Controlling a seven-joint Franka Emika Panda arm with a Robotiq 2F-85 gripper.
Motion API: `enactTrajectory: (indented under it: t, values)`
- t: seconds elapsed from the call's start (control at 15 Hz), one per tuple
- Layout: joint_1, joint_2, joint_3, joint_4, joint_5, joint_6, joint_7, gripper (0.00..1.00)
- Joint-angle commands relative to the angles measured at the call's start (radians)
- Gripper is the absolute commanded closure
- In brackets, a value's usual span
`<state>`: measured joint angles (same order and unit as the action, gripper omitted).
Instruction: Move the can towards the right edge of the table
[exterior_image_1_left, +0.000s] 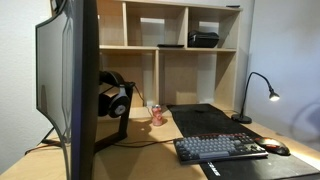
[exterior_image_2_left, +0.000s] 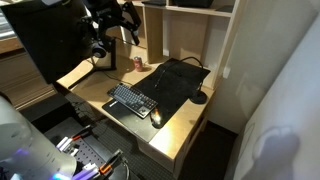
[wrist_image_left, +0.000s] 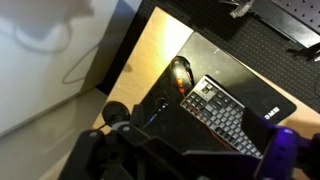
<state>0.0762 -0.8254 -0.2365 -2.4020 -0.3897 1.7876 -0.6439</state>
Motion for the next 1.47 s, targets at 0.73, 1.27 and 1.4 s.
enactTrajectory:
  t: [0.73,1.27,1.4]
  values:
    - [0.230,0.308,0.148,0.133,0.362,0.065,-0.110,0.00]
    - [0.235,0.644,0.250,0.346,0.581,0.304,-0.055,0.00]
    - [0.223,0.602,0.267,0.292,0.571,0.302,-0.069,0.00]
